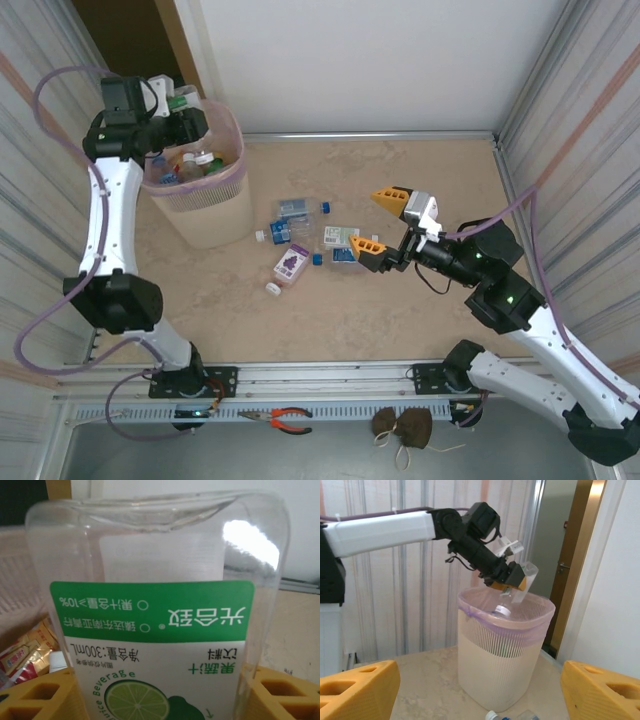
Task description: Put the plastic bottles in the bin
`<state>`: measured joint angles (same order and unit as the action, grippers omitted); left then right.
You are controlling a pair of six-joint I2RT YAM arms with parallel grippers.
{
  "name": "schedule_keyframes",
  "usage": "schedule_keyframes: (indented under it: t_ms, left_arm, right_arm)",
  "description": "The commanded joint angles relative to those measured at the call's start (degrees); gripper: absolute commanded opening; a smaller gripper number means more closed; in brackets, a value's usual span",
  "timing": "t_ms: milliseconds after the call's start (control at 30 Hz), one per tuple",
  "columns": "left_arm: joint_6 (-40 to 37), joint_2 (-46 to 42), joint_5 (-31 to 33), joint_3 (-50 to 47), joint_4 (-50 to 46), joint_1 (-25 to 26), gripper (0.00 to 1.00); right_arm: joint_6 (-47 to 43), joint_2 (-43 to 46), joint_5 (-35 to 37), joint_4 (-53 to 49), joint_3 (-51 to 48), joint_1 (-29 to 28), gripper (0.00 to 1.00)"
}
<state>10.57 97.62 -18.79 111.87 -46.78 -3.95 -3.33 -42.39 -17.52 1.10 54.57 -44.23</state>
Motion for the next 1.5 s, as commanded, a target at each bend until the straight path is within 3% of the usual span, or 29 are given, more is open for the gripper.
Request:
schedule_keyframes:
  t_ms: [0, 200, 767, 1100, 1467]
  left_arm:
    - [0.9, 3.5, -3.7, 2.8, -4.7, -0.5, 0.22]
    - [-1.8, 7.1, -8.0, 3.5, -11.4, 0.6, 0.19]
    - [-8.4, -1.9, -10.8, -3.9, -17.4, 4.5, 0.17]
    - [-9.0, 2.2, 6.9, 3.5, -23.3, 3.9, 0.21]
    - [-12.1, 9.0, 17.4, 7.1, -28.5, 2.8, 0.26]
  right_arm:
    - [-0.7, 0.2, 1.1, 0.3, 1.9, 0.4, 0.83]
    - [-0.6, 0.0, 1.1, 0.2, 1.5, 0.5, 0.83]
    - [-0.5, -1.2, 0.6, 0.7, 0.9, 0.8, 0.83]
    - [-0.5, -1.1, 0.5, 0.0, 1.1, 1.0, 0.83]
    - [-0.7, -0.7, 1.0, -0.8, 0.9, 1.2, 0.83]
